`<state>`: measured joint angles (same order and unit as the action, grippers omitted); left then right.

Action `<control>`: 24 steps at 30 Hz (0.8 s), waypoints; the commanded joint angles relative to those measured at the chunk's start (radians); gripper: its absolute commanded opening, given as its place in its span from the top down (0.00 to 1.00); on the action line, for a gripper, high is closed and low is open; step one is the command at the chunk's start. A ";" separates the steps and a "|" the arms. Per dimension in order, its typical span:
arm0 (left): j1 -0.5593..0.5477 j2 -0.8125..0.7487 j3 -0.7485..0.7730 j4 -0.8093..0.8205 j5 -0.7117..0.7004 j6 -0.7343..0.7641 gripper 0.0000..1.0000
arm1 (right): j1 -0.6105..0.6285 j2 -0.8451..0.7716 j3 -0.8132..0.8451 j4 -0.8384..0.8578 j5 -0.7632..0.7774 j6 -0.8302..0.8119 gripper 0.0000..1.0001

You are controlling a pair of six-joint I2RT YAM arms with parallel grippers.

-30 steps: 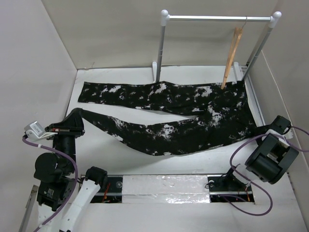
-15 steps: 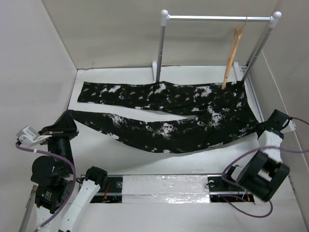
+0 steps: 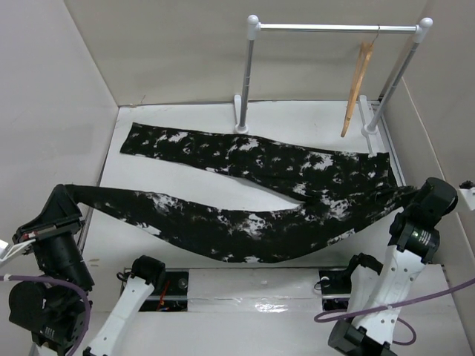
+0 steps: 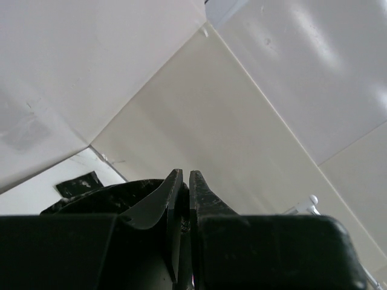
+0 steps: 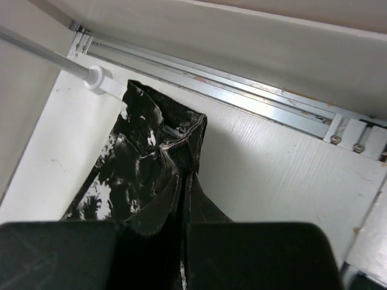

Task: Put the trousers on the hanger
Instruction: Fold the trousers at the center of the board.

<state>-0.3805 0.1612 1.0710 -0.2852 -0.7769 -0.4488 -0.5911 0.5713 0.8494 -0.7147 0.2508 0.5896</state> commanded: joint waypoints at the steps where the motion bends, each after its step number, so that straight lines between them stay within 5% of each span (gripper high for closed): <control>1: -0.011 0.015 0.002 0.018 -0.062 0.009 1.00 | 0.060 -0.022 0.048 -0.049 0.137 -0.085 1.00; 7: 0.003 0.242 -0.187 0.034 0.025 -0.169 1.00 | 0.060 0.054 0.022 0.072 0.027 -0.088 1.00; 13: 0.044 0.730 -0.017 -0.081 0.012 -0.312 1.00 | 0.082 0.113 0.063 0.110 -0.011 -0.077 1.00; 17: 0.309 0.857 0.030 -0.075 0.161 -0.257 1.00 | 0.105 0.145 0.057 0.184 -0.025 -0.068 1.00; 18: 0.463 0.891 0.023 -0.063 0.216 -0.242 1.00 | 0.105 0.172 0.060 0.190 -0.030 -0.066 1.00; 21: 0.511 1.018 0.058 -0.124 0.164 -0.274 1.00 | 0.128 0.238 0.089 0.213 -0.012 -0.068 1.00; 24: 0.645 1.113 0.096 -0.180 0.270 -0.356 1.00 | 0.159 0.298 0.131 0.215 0.024 -0.067 1.00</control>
<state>0.1909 1.2152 1.1027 -0.4225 -0.5762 -0.7330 -0.4534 0.8387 0.9009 -0.6205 0.2329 0.5205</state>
